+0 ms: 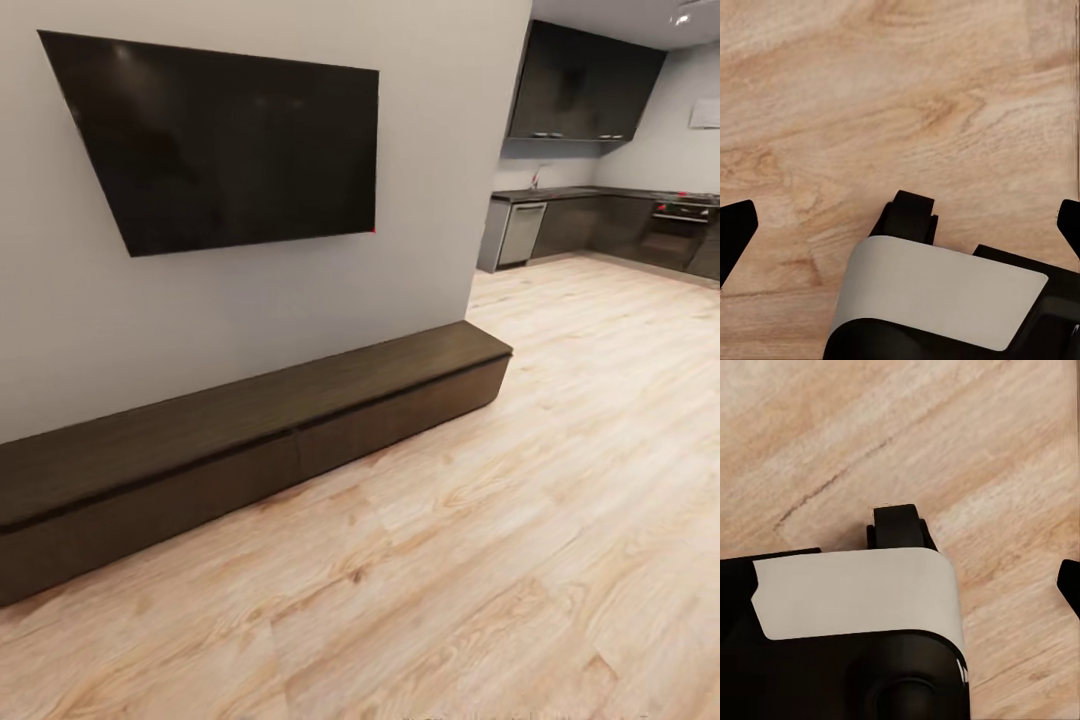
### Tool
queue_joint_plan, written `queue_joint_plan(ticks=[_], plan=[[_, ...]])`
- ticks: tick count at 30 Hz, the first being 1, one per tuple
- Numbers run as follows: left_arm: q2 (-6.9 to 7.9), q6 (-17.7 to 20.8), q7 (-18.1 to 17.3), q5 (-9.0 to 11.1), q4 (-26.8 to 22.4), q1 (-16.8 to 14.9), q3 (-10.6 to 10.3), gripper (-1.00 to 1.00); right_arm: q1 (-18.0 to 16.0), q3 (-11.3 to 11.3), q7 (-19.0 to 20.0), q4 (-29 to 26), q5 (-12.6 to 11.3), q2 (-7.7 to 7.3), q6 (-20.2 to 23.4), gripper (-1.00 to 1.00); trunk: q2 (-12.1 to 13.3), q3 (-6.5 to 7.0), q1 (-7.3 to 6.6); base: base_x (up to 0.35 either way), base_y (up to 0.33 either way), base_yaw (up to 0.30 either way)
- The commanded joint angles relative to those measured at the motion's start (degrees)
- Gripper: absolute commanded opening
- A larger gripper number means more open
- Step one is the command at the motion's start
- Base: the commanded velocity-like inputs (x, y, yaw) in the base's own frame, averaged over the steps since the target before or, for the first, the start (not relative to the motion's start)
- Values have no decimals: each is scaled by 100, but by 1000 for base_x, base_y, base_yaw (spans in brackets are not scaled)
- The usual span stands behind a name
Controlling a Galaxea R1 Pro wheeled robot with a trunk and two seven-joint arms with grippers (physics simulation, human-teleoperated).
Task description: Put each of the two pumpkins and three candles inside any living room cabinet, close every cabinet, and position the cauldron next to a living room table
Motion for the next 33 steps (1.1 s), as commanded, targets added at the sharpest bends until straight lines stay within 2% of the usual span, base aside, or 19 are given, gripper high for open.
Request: queue_joint_plan(ticks=[1,10,26,33], plan=[[0,0,0,0,0,0,0,100,0,0,0,0,0,0,-1,100,0,0,0,0,0,-276],[0,0,0,0,-4,0,0,100,0,0,-7,0,4,4,-6,100,0,0,0,31,0,-217],[0,9,-18,-19,-1,0,-6,100,0,9,-12,0,15,18,-51,100,0,0,0,310,-48,-6],[0,9,-18,-22,-8,0,-1,100,0,9,-7,0,14,18,-54,100,0,0,0,313,-167,-213]])
